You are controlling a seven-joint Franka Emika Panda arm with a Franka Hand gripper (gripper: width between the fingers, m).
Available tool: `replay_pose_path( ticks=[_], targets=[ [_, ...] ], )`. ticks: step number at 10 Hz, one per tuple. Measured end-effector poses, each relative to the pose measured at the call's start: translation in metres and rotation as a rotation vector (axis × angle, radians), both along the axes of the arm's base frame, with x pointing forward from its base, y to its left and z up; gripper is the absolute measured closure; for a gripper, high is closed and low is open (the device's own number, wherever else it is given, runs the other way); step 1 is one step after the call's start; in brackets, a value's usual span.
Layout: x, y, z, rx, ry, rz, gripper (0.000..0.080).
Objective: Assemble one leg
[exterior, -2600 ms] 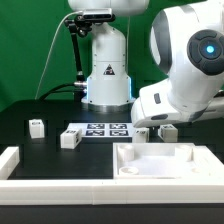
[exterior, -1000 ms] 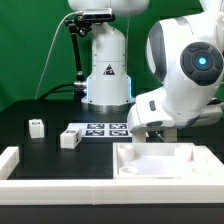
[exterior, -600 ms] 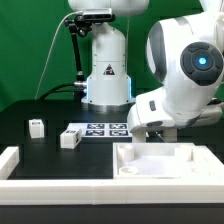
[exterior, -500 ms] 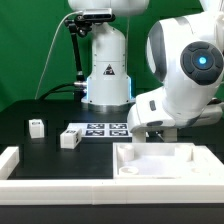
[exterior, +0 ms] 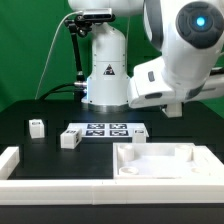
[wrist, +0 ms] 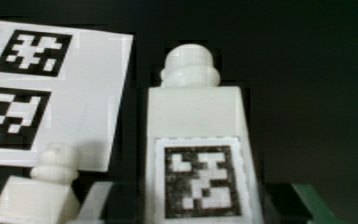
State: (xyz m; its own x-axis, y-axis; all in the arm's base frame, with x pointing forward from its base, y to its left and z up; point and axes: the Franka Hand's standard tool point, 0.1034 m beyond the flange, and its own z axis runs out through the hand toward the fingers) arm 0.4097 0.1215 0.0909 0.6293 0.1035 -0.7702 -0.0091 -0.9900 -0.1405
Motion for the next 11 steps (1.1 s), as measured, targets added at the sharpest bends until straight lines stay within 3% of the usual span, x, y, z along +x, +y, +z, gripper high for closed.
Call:
replay_pose_path(
  ticks=[2,3,5,7,10,11],
  targets=[
    [-0.001,0.001,-0.004,0.0,-0.004,0.0,0.0509],
    [0.013,0.002,-0.009,-0.004,-0.133,-0.018,0.0509],
    [0.017,-0.004,-0.006,-0.017,-0.389,-0.037,0.0509],
    [0.053,-0.005,0.001,-0.006,-0.635,-0.046,0.0509],
    [0.079,-0.005,0.011,-0.007,-0.946,-0.075,0.0509],
    [0.077,-0.006,0.009,-0.007,-1.043,-0.079,0.0509]
  ],
)
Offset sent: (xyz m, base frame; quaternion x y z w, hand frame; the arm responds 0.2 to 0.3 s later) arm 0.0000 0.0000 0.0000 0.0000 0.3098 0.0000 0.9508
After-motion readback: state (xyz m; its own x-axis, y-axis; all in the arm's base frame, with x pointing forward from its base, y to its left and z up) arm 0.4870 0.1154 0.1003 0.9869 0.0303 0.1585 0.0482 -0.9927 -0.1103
